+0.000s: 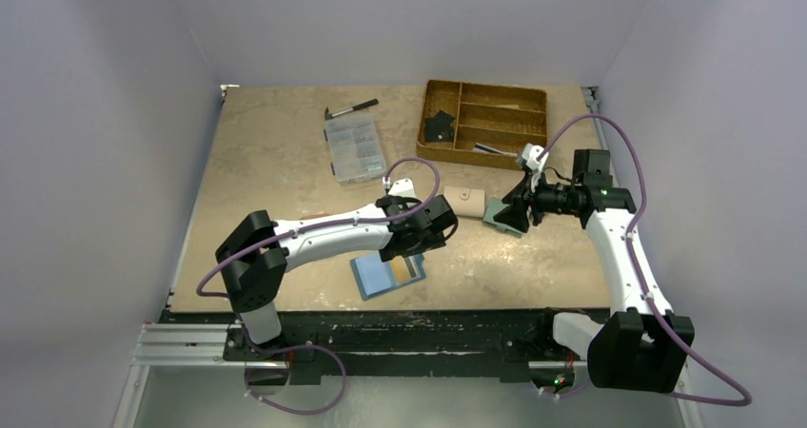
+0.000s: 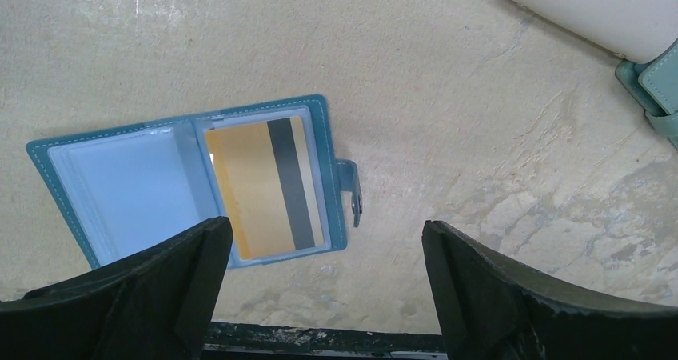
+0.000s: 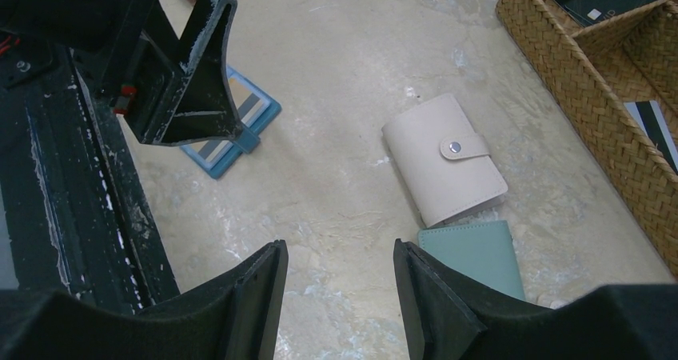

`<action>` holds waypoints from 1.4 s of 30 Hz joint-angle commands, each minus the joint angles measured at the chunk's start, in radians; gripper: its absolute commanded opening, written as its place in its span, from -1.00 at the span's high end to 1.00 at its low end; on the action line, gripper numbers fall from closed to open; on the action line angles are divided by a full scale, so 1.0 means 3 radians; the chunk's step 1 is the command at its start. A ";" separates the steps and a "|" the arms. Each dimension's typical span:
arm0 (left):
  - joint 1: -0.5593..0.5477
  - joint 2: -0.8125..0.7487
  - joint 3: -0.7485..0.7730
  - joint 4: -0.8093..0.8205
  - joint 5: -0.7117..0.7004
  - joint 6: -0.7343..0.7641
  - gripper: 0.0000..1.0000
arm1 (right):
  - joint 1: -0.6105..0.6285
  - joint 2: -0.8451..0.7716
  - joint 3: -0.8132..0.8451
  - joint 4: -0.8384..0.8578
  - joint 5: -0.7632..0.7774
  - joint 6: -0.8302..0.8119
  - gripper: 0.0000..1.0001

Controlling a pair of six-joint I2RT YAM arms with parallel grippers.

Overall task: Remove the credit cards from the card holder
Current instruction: Move the card holder to the center of the board.

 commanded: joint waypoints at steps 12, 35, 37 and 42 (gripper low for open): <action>-0.0003 0.0446 0.0332 0.0165 -0.0156 -0.0062 -0.55 | -0.0004 -0.0017 0.0005 0.0056 0.0029 0.0028 -0.19; 0.0720 0.0728 0.0428 0.0705 0.0026 0.0901 1.00 | -0.0003 -0.0023 0.0024 0.0026 0.0015 0.0018 -0.19; 0.0841 0.0853 0.0597 0.0771 0.0026 0.1160 1.00 | -0.0004 -0.0022 0.0024 0.0026 0.0027 0.0018 -0.19; 0.0983 0.1183 0.1170 0.0805 -0.0080 0.1623 1.00 | -0.0003 -0.0027 0.0029 0.0029 0.0043 0.0018 -0.20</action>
